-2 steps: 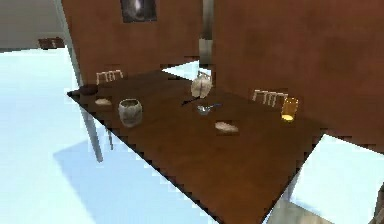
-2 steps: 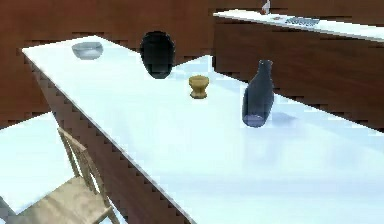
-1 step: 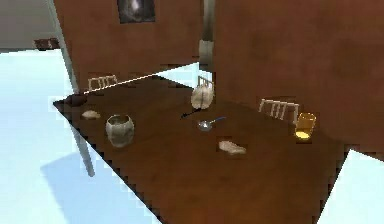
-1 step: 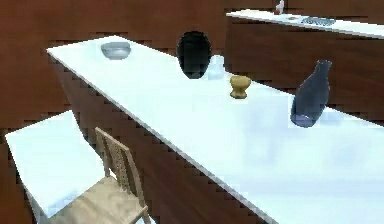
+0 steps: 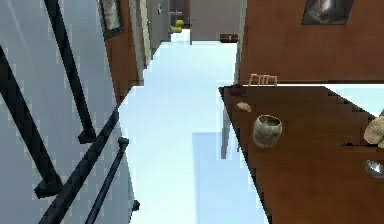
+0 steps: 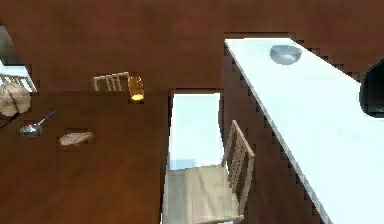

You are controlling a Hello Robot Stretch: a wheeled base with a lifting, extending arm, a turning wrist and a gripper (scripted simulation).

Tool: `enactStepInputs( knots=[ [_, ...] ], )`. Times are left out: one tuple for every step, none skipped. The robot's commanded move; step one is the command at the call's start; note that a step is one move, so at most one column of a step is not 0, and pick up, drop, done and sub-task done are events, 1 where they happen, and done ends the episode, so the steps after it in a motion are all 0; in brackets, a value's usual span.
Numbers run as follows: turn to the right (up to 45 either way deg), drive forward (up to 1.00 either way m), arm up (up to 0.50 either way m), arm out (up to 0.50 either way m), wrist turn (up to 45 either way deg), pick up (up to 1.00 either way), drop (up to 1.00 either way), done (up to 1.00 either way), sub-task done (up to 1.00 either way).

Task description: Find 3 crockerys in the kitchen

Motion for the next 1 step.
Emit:
enactStepInputs(
  knots=[
    [0.0,1.0,0.0,0.0,0.0,0.0,0.0,0.0,0.0]
  ],
)
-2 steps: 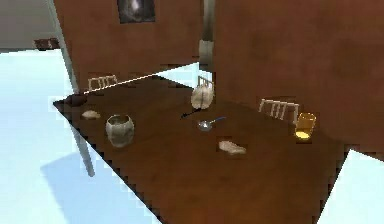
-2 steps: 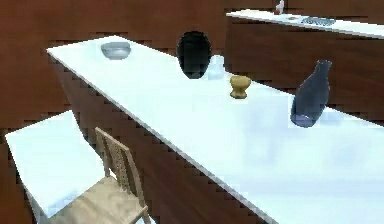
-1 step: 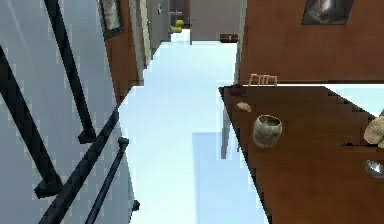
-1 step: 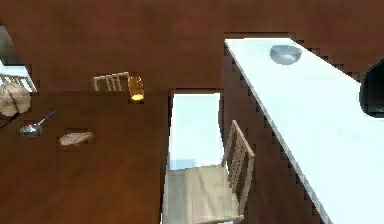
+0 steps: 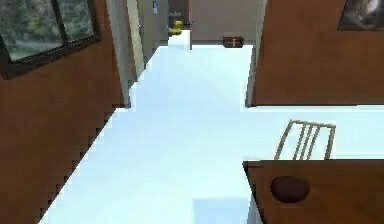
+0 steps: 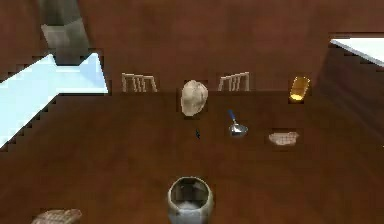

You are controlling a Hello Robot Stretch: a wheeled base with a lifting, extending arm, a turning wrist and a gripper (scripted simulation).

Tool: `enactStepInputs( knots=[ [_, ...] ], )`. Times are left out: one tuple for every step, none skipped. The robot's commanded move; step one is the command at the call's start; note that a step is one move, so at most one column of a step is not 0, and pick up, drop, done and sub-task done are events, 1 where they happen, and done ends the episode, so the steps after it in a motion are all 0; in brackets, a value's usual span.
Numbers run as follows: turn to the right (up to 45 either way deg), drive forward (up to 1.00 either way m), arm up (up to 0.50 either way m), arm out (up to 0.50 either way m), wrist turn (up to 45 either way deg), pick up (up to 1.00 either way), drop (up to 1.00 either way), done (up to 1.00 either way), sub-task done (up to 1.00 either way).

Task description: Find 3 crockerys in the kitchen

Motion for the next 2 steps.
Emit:
enactStepInputs(
  knots=[
    [0.0,0.95,0.0,0.0,0.0,0.0,0.0,0.0,0.0],
    [42.0,0.0,0.0,0.0,0.0,0.0,0.0,0.0,0.0]
  ],
)
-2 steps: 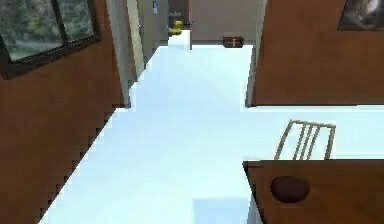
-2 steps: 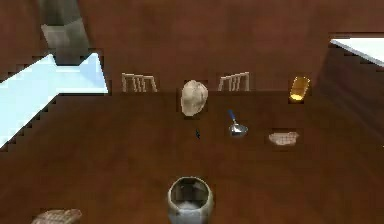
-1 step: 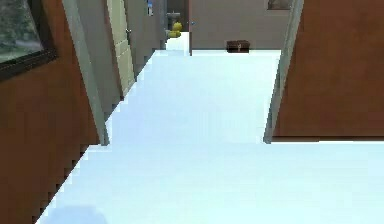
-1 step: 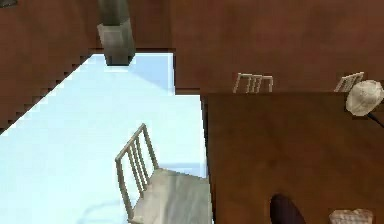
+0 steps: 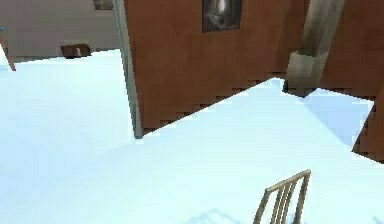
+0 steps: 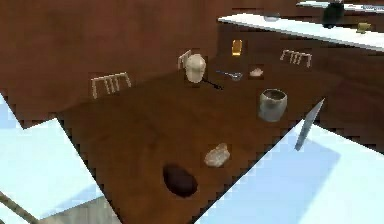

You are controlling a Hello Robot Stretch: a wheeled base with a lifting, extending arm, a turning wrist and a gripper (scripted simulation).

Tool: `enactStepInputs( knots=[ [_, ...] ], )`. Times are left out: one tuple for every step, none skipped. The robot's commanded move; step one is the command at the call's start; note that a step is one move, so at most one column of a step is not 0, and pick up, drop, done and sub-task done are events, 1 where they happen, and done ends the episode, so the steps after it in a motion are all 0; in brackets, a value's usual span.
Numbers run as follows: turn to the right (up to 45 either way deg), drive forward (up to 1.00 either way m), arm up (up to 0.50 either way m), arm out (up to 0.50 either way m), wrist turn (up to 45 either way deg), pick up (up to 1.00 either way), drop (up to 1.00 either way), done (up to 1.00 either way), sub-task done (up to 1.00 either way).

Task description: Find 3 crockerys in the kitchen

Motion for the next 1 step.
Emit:
enactStepInputs(
  knots=[
    [0.0,0.7,0.0,0.0,0.0,0.0,0.0,0.0,0.0]
  ],
)
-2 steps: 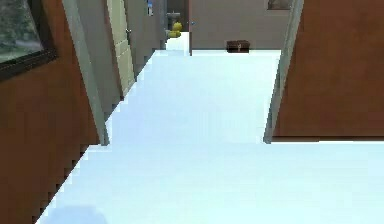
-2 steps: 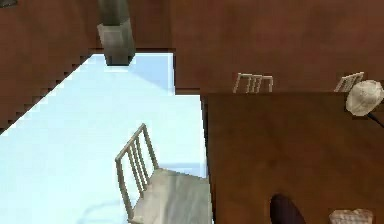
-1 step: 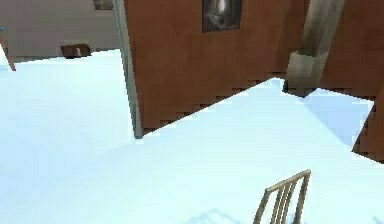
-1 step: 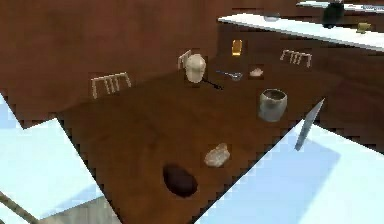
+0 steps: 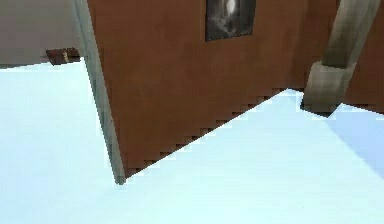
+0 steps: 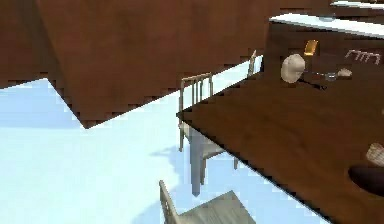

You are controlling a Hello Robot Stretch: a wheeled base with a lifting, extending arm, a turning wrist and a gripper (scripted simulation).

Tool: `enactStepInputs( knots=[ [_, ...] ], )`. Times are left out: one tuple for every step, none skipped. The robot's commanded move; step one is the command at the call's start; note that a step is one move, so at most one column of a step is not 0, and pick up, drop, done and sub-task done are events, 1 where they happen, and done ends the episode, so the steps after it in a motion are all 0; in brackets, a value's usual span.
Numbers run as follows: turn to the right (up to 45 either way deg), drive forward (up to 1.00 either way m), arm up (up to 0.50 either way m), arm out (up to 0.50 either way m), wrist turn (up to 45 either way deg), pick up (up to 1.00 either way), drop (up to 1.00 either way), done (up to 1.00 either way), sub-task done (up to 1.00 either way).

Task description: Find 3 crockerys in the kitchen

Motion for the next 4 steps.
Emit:
enactStepInputs(
  knots=[
    [-42.0,0.0,0.0,0.0,0.0,0.0,0.0,0.0,0.0],
    [0.0,0.3,0.0,0.0,0.0,0.0,0.0,0.0,0.0],
    [45.0,0.0,0.0,0.0,0.0,0.0,0.0,0.0,0.0],
    [45.0,0.0,0.0,0.0,0.0,0.0,0.0,0.0,0.0]
  ],
)
